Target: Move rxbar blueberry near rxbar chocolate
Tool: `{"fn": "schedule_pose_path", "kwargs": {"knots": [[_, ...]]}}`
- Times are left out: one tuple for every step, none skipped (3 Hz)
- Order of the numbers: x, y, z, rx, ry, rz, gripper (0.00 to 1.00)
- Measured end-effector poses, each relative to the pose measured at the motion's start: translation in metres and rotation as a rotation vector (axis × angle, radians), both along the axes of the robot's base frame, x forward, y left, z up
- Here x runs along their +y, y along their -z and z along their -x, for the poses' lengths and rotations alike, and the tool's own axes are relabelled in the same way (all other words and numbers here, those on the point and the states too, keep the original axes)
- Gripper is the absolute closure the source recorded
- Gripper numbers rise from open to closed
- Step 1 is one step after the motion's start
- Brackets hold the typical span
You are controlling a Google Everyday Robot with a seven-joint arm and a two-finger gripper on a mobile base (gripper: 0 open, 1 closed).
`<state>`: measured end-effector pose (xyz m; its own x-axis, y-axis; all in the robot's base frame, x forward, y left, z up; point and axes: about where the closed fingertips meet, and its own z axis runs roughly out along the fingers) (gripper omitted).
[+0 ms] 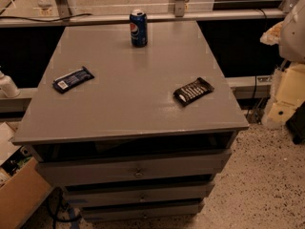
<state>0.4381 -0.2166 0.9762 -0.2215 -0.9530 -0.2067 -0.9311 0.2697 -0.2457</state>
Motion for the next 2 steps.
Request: {"fn": "schedule_pose_path", "kwargs": {"knots": [[0.0, 0.0, 0.0, 0.0, 0.0, 0.0, 0.0], [0.0057, -0.007, -0.0079, -0.029, -0.032, -0.006, 0.0]]}}
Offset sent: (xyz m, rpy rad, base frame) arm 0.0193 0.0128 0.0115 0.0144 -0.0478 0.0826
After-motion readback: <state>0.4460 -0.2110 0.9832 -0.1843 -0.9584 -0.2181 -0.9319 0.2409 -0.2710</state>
